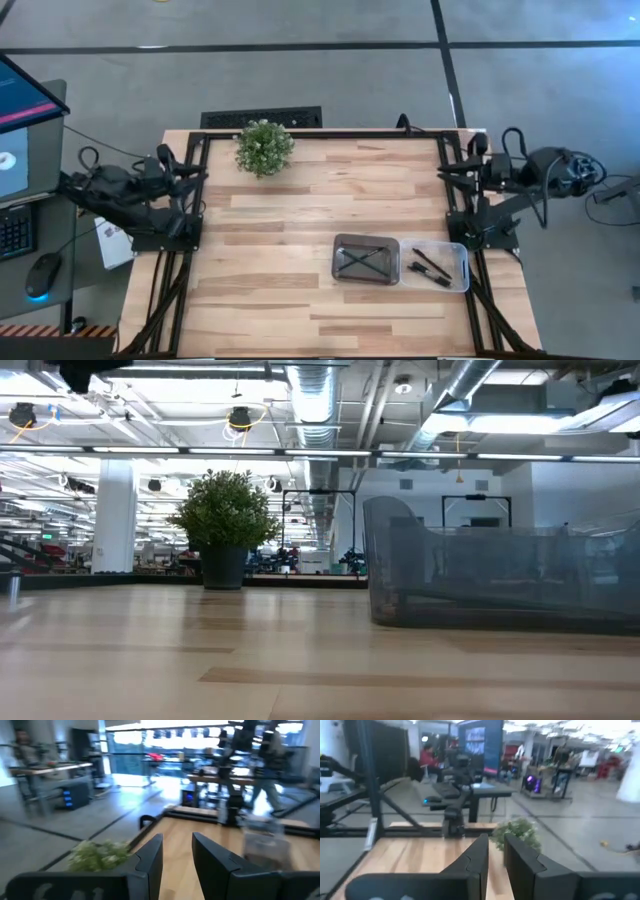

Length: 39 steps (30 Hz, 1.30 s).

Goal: Sort pens & pencils
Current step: Return to Home Position

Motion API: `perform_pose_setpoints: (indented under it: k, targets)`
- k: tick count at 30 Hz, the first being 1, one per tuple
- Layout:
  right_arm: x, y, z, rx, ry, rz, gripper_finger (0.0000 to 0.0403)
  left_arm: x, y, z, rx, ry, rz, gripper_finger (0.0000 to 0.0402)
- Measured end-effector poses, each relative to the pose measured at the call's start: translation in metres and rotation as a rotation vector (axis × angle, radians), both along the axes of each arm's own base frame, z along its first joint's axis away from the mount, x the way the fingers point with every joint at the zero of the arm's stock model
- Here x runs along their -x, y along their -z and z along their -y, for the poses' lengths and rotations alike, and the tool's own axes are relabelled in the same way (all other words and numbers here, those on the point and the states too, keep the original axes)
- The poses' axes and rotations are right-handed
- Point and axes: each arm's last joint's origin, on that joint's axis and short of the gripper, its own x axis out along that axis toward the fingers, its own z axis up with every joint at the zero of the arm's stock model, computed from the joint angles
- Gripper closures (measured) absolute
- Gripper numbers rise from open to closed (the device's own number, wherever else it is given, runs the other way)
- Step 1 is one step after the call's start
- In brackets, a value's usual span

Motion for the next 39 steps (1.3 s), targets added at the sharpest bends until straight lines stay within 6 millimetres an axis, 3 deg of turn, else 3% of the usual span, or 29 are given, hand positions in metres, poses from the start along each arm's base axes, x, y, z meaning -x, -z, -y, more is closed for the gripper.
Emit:
perform_pose_setpoints:
  k: [3,7,9,12,19,24,34,39]
  targets:
    - [0.003,0.015,0.003,0.023,0.085,0.04,0.0321,-0.003,0.008,-0.001,-0.002,-0.089,0.005,0.0306]
    - [0.003,0.034,0.01,0.04,0.366,0.059,0.0321,-0.008,0.015,-0.002,0.002,-0.243,0.011,0.0306]
    - [0.003,0.043,0.011,0.058,0.425,0.064,0.0321,-0.01,0.02,-0.003,-0.004,-0.318,0.003,0.0306]
    - [0.005,0.053,0.011,0.071,0.39,0.082,0.0321,-0.013,0.027,-0.002,-0.033,-0.333,-0.026,0.0306]
    - [0.02,0.071,0.013,0.033,0.258,0.159,0.0321,-0.024,0.029,0.009,-0.073,0.034,-0.004,0.0306]
    - [0.02,0.09,0.013,0.024,0.257,0.173,0.0321,-0.03,0.03,0.015,-0.092,0.17,0.057,0.0306]
    - [0.004,0.112,0.007,0.035,0.199,0.129,0.0321,-0.05,0.069,0.019,-0.097,0.123,0.021,0.0306]
    - [-0.005,0.128,0.003,0.022,0.175,0.118,0.0321,-0.055,0.079,0.018,-0.098,0.114,0.019,0.0306]
